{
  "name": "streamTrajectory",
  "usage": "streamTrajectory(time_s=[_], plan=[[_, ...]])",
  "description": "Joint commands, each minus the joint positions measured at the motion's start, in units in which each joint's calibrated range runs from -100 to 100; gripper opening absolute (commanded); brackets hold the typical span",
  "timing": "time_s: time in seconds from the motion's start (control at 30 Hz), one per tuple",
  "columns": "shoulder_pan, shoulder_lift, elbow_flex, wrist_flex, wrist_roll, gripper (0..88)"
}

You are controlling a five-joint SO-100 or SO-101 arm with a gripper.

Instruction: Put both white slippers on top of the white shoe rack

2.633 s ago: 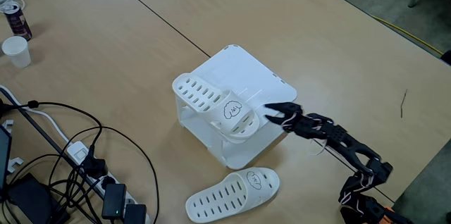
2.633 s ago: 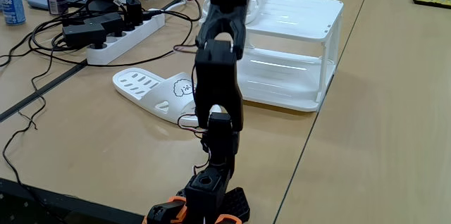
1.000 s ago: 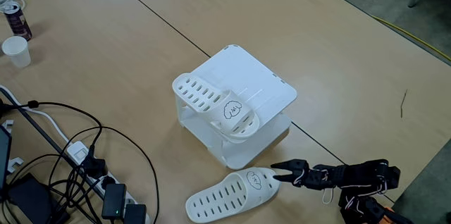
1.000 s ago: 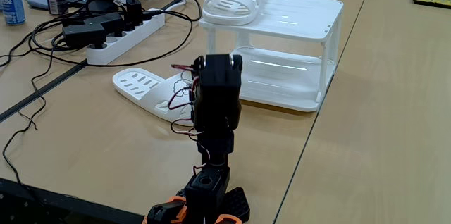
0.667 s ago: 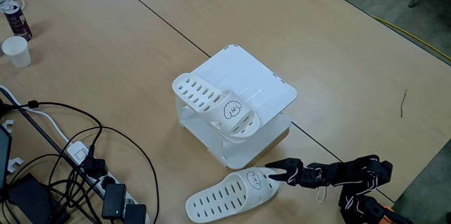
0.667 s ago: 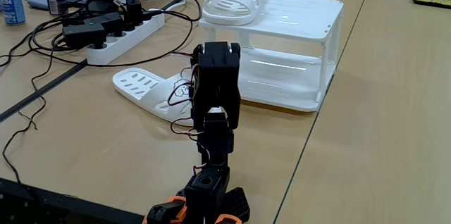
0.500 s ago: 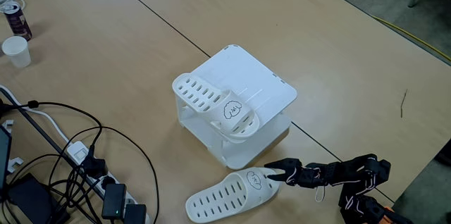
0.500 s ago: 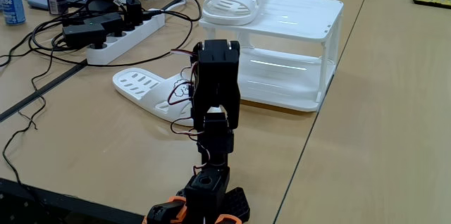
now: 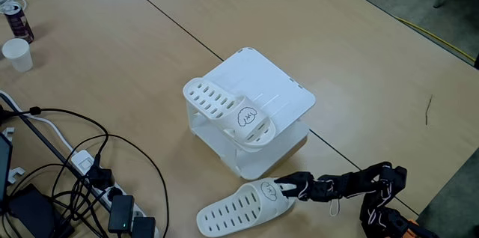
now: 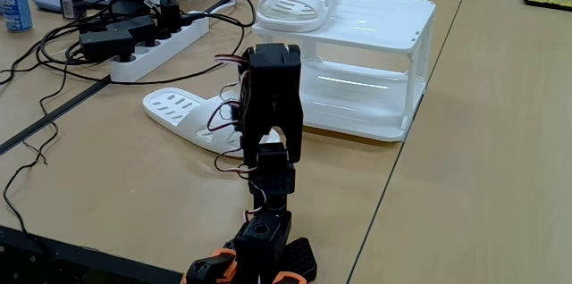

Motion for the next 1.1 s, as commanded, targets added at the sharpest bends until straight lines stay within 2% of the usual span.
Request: streamTrajectory(time_s=[0.0,0.57,0.67,0.77,1.07], plan=[[-0.77,1.34,-4.61,-1.27,0.42,19.7],[-5.13,10.26,-14.81,-1.27,0.42,19.5],[-5.62,9.92,-14.81,-1.27,0.42,13.2],[-6.04,9.76,-14.81,-1.27,0.42,0.9],[-7.27,9.59,-18.60,-5.50,0.42,0.8]])
